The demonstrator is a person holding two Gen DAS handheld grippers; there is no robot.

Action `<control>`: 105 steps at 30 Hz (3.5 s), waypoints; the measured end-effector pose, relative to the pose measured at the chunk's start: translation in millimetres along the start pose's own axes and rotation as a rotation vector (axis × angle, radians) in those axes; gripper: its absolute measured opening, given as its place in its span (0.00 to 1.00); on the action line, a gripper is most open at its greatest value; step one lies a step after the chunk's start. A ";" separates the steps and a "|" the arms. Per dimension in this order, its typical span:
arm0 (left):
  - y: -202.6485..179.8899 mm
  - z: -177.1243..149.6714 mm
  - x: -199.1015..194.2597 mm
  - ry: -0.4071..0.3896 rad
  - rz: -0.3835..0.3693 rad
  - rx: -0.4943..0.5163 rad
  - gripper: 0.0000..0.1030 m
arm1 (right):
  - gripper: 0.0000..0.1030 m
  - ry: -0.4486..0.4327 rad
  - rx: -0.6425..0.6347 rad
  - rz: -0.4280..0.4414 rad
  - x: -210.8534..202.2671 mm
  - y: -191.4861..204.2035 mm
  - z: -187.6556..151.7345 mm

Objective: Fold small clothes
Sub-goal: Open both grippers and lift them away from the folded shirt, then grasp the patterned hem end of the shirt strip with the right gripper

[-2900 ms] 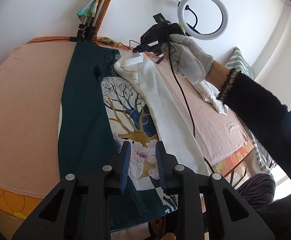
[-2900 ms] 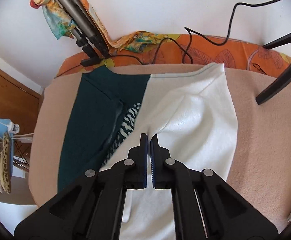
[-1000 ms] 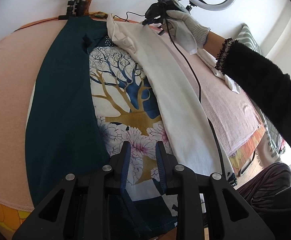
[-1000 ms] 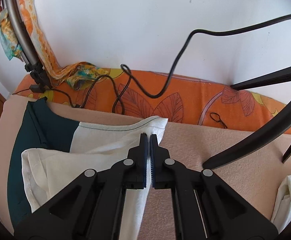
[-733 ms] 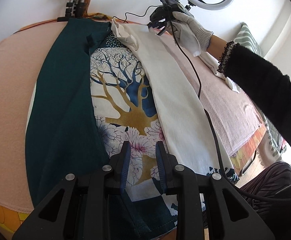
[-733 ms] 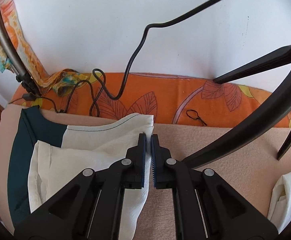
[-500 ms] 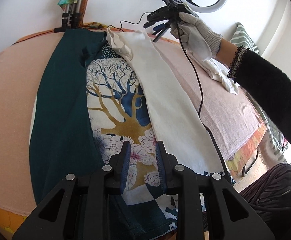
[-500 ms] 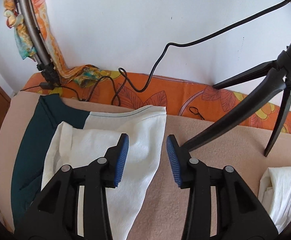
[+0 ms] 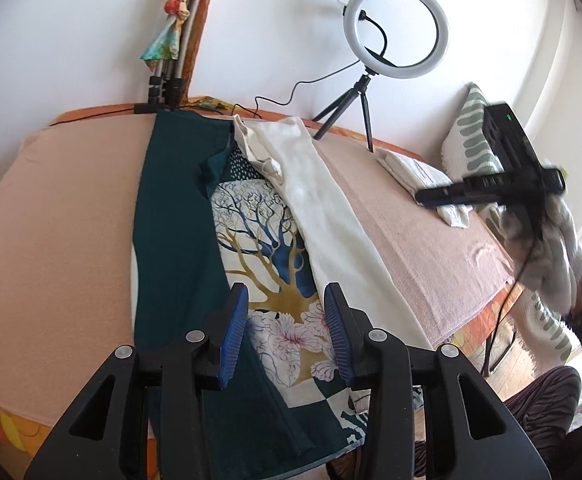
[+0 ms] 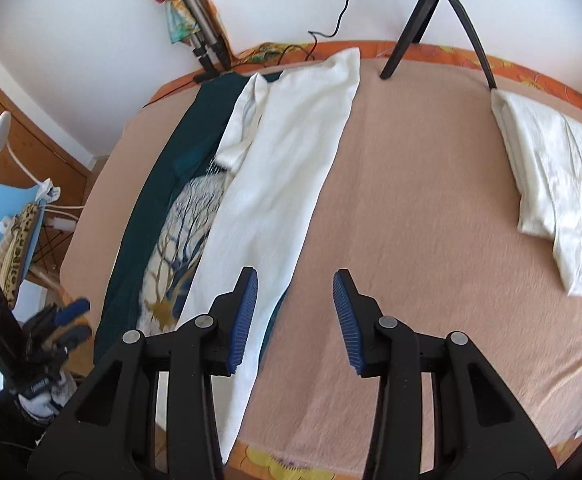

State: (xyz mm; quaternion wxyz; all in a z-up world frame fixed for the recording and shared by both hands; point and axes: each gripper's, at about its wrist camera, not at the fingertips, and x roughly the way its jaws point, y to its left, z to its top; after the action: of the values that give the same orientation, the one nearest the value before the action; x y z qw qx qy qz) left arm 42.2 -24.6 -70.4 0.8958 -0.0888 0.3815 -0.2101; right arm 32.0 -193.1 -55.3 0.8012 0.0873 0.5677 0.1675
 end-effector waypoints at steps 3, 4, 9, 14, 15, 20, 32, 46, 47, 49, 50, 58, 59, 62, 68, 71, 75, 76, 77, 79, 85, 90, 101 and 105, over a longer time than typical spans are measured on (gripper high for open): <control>17.2 -5.5 -11.2 0.027 0.027 -0.016 0.37 | 0.40 0.059 0.031 0.068 9.8 8.4 -60.0; 22.3 -10.0 -13.5 0.043 0.032 -0.018 0.37 | 0.40 0.075 0.036 0.079 15.7 12.1 -76.0; 41.9 -37.3 -15.4 0.113 0.094 -0.010 0.37 | 0.40 0.101 -0.006 0.058 29.3 34.0 -129.8; 32.4 -49.2 -12.5 0.133 0.035 0.008 0.37 | 0.40 0.097 -0.079 0.087 24.0 52.4 -151.5; 24.6 -48.9 -12.7 0.135 0.023 0.039 0.37 | 0.40 0.099 -0.099 0.110 20.9 55.2 -154.4; -18.2 -45.7 -5.9 0.129 -0.032 0.188 0.37 | 0.40 0.060 -0.286 0.065 -5.1 69.9 -165.6; -35.2 -65.5 23.2 0.269 -0.111 0.229 0.37 | 0.37 0.158 -0.667 -0.016 27.0 97.8 -160.5; -34.8 -65.4 24.4 0.264 -0.106 0.246 0.37 | 0.19 0.263 -0.868 -0.057 21.1 123.9 -157.9; -34.3 -65.7 24.8 0.265 -0.104 0.246 0.37 | 0.19 0.269 -0.883 -0.061 24.6 126.4 -157.0; -33.1 -66.0 25.1 0.266 -0.097 0.245 0.37 | 0.19 0.297 -0.919 -0.071 34.2 129.0 -157.4; -32.6 -66.1 25.0 0.265 -0.094 0.245 0.37 | 0.19 0.321 -0.927 -0.072 38.4 128.8 -158.8; -29.8 -69.5 26.1 0.279 -0.070 0.257 0.37 | 0.03 0.230 -0.728 -0.134 13.8 114.8 -153.7; -29.1 -70.0 27.1 0.282 -0.068 0.257 0.37 | 0.03 0.197 -0.690 -0.159 7.2 115.8 -152.6; -29.0 -69.7 27.9 0.282 -0.067 0.262 0.37 | 0.03 0.124 -0.548 -0.226 -9.1 119.2 -150.8; -31.0 -69.5 29.3 0.281 -0.056 0.285 0.37 | 0.03 0.159 -0.234 -0.204 -5.0 96.0 -148.0; -32.7 -71.2 28.7 0.277 -0.046 0.298 0.37 | 0.03 0.112 -0.270 -0.133 -21.1 106.7 -147.2; -33.0 -70.5 21.4 0.258 -0.043 0.296 0.37 | 0.03 0.141 -0.393 -0.149 -33.7 118.1 -167.5; -32.4 -67.6 17.9 0.243 -0.055 0.281 0.37 | 0.03 0.130 -0.404 -0.145 -37.1 115.2 -172.1; -32.5 -64.3 14.9 0.230 -0.078 0.267 0.37 | 0.04 0.110 -0.415 -0.154 -39.3 111.2 -176.0; -36.7 -58.7 12.9 0.217 -0.120 0.249 0.37 | 0.15 0.077 -0.425 -0.165 -38.0 99.2 -182.4; -71.1 -57.7 30.7 0.251 -0.155 0.355 0.42 | 0.24 0.031 -0.531 -0.147 -13.8 81.9 -191.7; -88.1 -63.4 45.6 0.281 -0.124 0.423 0.42 | 0.24 0.051 -0.642 -0.107 2.1 86.1 -187.3; -79.2 -70.5 49.7 0.303 -0.065 0.397 0.42 | 0.09 0.142 -0.752 -0.008 21.3 82.9 -179.6; -79.8 -69.6 45.8 0.277 -0.056 0.404 0.42 | 0.03 0.111 -0.625 -0.002 10.1 78.3 -172.7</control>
State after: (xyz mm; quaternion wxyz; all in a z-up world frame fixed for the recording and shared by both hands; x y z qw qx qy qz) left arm -4.1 -116.3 -122.8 0.8282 0.1112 0.4485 -0.3170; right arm -140.3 -125.4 -97.1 0.7572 -0.1729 0.5319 0.3376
